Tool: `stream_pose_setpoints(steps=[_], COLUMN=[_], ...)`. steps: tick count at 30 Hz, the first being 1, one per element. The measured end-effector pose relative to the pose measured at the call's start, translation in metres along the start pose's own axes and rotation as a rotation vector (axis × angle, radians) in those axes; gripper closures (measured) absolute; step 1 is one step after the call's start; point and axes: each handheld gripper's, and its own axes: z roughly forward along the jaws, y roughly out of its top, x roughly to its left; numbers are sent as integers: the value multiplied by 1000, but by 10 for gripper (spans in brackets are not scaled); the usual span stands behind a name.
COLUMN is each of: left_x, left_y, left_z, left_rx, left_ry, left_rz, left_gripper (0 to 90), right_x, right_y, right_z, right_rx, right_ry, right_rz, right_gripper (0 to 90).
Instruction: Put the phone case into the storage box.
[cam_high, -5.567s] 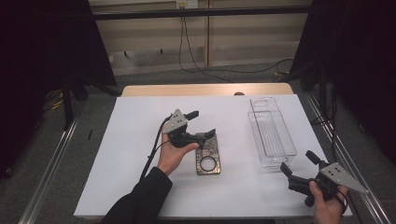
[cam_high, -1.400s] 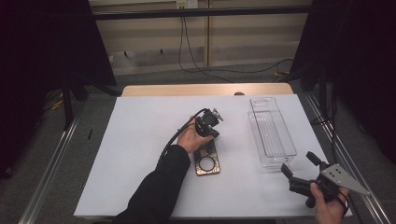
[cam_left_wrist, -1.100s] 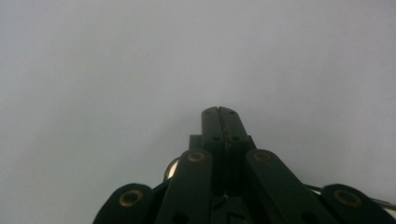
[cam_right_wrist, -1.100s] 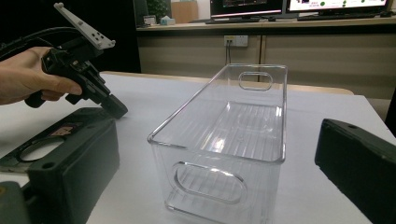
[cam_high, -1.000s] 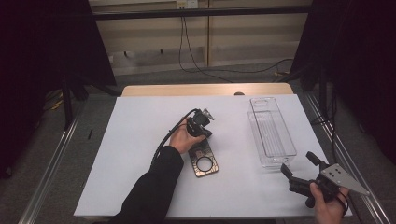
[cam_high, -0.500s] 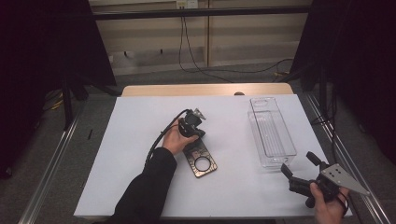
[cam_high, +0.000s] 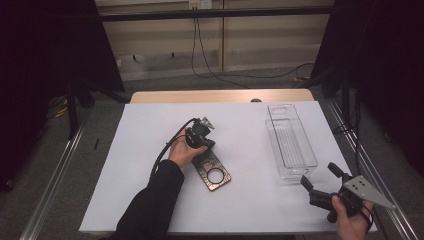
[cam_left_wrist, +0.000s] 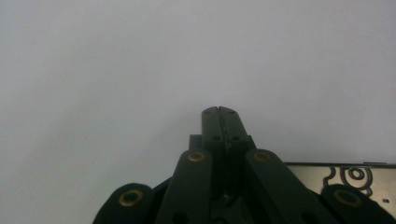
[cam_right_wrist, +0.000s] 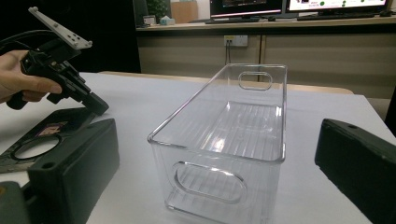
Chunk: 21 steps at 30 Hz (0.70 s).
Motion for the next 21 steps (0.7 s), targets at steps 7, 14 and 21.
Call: stream_pose_setpoints(steps=[7, 14, 21], left_x=[3, 3, 7], left_y=[-8, -16, -24], left_z=[-6, -11, -17], left_rx=[-4, -13, -26], left_ry=[-2, 2, -10], left_rz=[5, -11, -20], left_gripper=[900, 900, 900], right_x=[0, 0, 0], right_y=[0, 0, 0], right_z=[0, 0, 0], right_rx=[0, 1, 2], right_ry=[-1, -4, -3], right_rz=[-2, -1, -4], right_gripper=[0, 0, 0])
